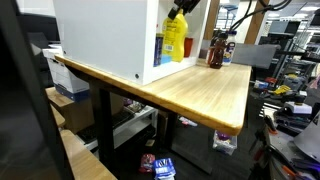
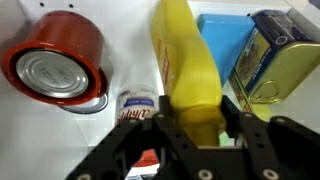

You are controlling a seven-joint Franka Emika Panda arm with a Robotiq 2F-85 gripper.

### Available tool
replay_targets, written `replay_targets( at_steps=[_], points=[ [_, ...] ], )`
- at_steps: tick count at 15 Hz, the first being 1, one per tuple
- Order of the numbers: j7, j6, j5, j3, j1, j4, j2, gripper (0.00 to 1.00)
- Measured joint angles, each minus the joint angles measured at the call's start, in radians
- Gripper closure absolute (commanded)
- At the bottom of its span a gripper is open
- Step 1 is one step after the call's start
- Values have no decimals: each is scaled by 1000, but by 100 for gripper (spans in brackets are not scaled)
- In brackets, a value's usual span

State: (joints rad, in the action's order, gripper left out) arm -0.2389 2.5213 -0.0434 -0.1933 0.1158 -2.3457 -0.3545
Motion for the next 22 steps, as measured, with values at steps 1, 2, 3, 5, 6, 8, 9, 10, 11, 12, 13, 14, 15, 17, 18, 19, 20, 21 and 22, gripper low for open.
replay_targets(
  at_steps=[1, 2, 3, 5, 6, 8, 9, 10, 11, 12, 13, 14, 15, 17, 18, 19, 20, 21, 22],
  points=[
    [-4, 0, 0, 2, -2, -9, -9, 74],
    [-8, -1, 0, 3, -5, -22, -23, 74],
    [-10, -1, 0, 4, -8, -31, -34, 74],
    [-18, -1, 0, 7, -12, -51, -57, 74],
    [-24, -1, 0, 9, -14, -60, -71, 74],
    [-31, -1, 0, 10, -23, -71, -104, 74],
    [-38, -1, 0, 9, -30, -74, -123, 74],
    [-49, -2, 0, 9, -38, -76, -141, 74],
    [-66, -4, 1, 8, -51, -79, -161, 74],
    [-82, -7, 1, 6, -62, -81, -176, 74],
    [-100, -11, 1, 4, -78, -85, -193, 74],
    [-115, -13, 1, 2, -90, -89, -207, 74],
    [-132, -17, 2, 0, -104, -93, -220, 74],
    [-182, -38, 1, -8, -120, -98, -238, 74],
    [-214, -56, 1, -16, -129, -99, -245, 74],
    [-244, -75, 1, -25, -141, -99, -251, 74],
    [-271, -95, 2, -34, -154, -100, -256, 74],
    [-298, -115, 2, -43, -168, -101, -261, 74],
    [-328, -136, 5, -54, -186, -104, -268, 74]
  ],
)
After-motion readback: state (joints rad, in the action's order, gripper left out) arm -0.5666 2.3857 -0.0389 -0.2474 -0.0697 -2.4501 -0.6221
